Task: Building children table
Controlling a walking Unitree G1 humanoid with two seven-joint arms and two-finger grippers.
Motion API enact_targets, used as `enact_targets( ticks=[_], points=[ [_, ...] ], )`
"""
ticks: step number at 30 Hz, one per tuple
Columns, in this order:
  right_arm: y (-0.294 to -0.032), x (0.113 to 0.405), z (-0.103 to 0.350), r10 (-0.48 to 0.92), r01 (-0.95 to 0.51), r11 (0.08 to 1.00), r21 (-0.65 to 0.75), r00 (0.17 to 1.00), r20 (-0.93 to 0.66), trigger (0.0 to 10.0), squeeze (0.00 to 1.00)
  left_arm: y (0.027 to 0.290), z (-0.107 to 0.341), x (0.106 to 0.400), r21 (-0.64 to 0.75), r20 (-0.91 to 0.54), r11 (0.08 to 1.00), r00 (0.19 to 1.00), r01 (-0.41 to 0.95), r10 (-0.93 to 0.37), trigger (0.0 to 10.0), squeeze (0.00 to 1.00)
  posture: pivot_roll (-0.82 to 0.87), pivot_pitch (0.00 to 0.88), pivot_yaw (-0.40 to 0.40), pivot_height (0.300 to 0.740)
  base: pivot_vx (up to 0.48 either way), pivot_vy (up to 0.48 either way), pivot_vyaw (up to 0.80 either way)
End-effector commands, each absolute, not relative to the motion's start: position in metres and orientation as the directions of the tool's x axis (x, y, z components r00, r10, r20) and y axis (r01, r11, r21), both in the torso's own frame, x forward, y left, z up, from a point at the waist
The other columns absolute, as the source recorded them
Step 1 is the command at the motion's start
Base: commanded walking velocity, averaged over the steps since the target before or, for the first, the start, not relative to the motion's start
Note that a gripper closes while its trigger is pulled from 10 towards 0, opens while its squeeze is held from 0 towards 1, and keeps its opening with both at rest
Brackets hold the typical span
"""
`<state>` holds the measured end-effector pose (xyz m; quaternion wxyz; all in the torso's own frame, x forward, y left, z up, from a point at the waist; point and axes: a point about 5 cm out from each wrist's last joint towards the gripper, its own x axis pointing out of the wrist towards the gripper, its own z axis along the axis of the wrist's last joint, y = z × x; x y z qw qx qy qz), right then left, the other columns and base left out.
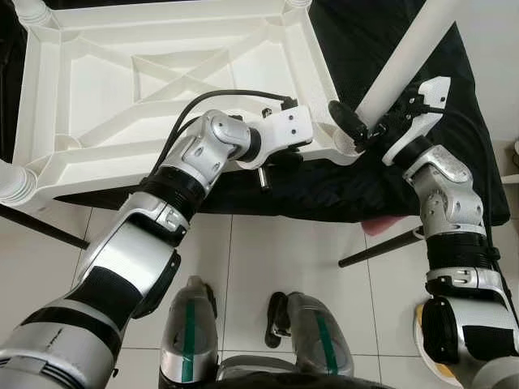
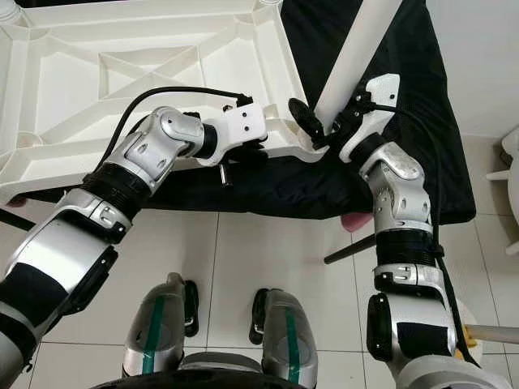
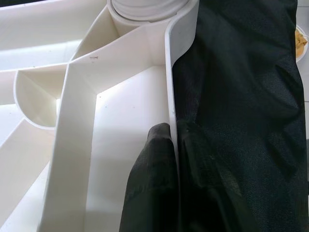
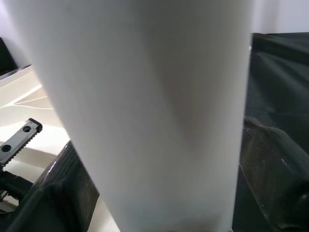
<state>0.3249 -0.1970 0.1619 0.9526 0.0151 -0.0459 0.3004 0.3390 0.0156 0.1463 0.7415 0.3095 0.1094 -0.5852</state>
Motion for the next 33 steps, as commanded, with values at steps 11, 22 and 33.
enact_targets(
  ticks=[11, 22, 33],
  points=[
    [-0.2023, 0.3248, 0.1614, 0.616, -0.620, 0.785, -0.004, 0.780, 0.111, 0.0, 0.00, 0.0141, 0.1419, 0.3352, 0.328, -0.508, 0.112, 0.275, 0.938, -0.816, 10.0, 0.00, 0.02, 0.030, -0.049, 0.740, 0.000, 0.000, 0.00],
    [-0.2028, 0.3207, 0.1592, 0.611, -0.615, 0.788, -0.001, 0.783, 0.113, 10.0, 0.00, 0.0145, 0.1432, 0.3361, 0.327, -0.507, 0.114, 0.276, 0.938, -0.817, 10.0, 0.00, 0.01, 0.041, -0.049, 0.740, 0.000, 0.000, 0.00],
    [-0.1957, 0.3235, 0.1571, 0.480, -0.481, 0.877, -0.014, 0.871, 0.108, 10.0, 0.00, 0.0135, 0.1434, 0.3360, 0.328, -0.507, 0.111, 0.274, 0.938, -0.817, 10.0, 0.00, 0.01, 0.051, -0.048, 0.740, 0.000, 0.000, 0.00]
  ],
)
